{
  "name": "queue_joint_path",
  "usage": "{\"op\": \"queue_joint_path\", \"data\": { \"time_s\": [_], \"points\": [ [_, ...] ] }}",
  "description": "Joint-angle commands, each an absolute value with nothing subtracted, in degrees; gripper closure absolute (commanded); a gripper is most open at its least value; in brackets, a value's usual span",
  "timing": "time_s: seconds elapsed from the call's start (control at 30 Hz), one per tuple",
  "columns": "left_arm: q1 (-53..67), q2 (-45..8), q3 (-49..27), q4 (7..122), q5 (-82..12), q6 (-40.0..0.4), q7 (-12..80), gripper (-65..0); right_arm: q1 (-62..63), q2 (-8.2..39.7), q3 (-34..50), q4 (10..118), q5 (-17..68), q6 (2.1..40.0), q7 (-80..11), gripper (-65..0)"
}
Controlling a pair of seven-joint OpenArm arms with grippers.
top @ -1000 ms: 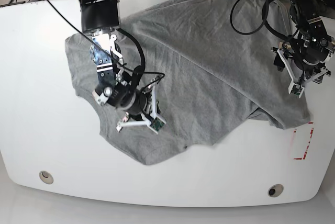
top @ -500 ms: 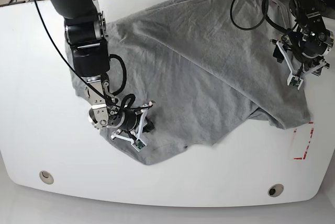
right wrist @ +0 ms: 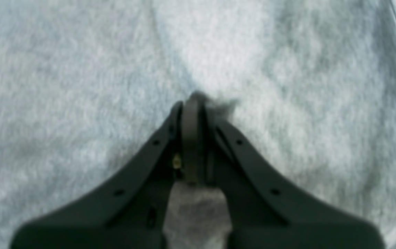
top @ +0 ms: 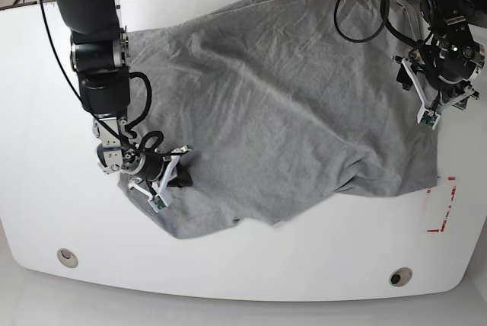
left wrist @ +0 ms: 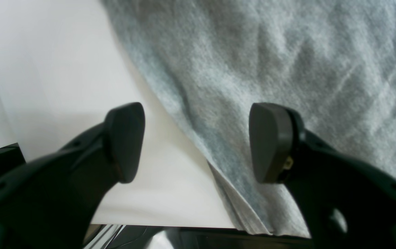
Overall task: Layout the t-shirt on the table in an organized manner, then fold the t-shirt properly
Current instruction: 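Grasp the shirt's shoulders with both grippers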
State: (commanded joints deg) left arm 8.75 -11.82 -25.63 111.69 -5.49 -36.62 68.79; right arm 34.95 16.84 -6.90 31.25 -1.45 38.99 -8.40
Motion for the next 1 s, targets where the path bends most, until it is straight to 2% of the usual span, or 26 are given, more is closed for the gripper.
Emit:
{"op": "queue_joint_path", "data": {
  "time_s": [0.13,0.37,0.5,0.73,0.87,1.0],
  "points": [
    [8.66,-11.82,-25.63,111.60,-5.49,-36.62,68.79,-43.9,32.40,18.59,-0.13,33.54,-0.92,38.99,-8.48,-2.7],
    [8.48,-11.82,-25.54,111.60,-5.49,-36.62,68.79,-43.9,31.34,19.47,0.92,36.79,-0.57,39.25,-8.92,-2.7],
    [8.31,-11.82,-25.45,111.60,-5.76,-36.62,68.79,-43.9,30.02,19.38,1.01,47.43,-0.57,39.25,-16.92,-3.0],
    [6.64,-11.47,-25.36,111.69,-5.85,-36.70,68.79,-43.9,23.08,17.63,1.63,75.82,2.33,39.08,-34.68,-20.1],
    [5.32,-9.45,-24.92,111.69,-5.76,-36.70,68.79,-43.9,15.43,16.22,4.88,90.68,2.59,39.16,-43.30,-20.9],
    [3.21,-6.90,-23.87,111.16,-5.32,-36.26,68.62,-43.9,7.08,14.29,9.98,97.63,2.33,39.34,-44.97,-20.9]
  ]
}}
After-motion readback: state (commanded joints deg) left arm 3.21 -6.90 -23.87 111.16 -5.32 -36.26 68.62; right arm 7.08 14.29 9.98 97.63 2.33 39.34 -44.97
